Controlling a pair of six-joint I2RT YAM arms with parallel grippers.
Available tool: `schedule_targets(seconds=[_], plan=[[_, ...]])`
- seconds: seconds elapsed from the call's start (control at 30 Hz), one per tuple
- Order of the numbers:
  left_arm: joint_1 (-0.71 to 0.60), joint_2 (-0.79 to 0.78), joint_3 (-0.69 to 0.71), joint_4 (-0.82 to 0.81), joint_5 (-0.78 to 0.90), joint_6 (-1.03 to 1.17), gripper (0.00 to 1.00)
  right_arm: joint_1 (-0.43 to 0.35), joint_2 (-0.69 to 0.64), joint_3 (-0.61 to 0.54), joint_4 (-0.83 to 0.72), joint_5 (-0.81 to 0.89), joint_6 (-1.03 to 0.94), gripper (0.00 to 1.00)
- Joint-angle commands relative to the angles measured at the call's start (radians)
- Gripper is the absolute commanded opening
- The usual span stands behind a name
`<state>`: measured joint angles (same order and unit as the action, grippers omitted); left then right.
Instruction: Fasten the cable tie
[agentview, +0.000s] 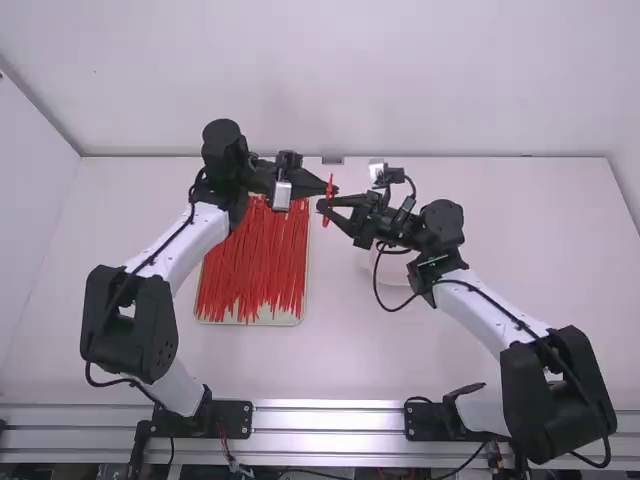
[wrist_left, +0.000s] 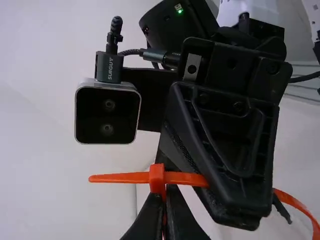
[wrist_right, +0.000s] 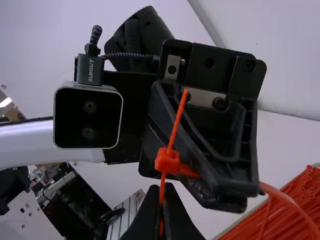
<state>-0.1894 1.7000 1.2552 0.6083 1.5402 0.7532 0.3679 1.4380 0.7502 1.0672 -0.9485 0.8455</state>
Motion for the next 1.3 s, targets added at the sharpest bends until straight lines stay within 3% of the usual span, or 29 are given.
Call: schedule_targets(seconds=[0.0, 1.1, 1.27], plan=[[-0.013, -0.002, -0.020, 0.003, 0.026, 0.003, 0.02, -0.020, 0.001, -0.004, 0.027, 0.002, 0.022, 0.00], [-0.040, -0.002, -0.086, 0.063, 0.026, -0.004, 0.02, -0.061, 0.001, -0.004, 0.051, -0.006, 0.037, 0.00], [-0.019, -0.002, -0.086, 0.066, 0.025, -0.028, 0.02, -0.070, 0.001, -0.006, 0.041, -0.097, 0.010, 0.16]])
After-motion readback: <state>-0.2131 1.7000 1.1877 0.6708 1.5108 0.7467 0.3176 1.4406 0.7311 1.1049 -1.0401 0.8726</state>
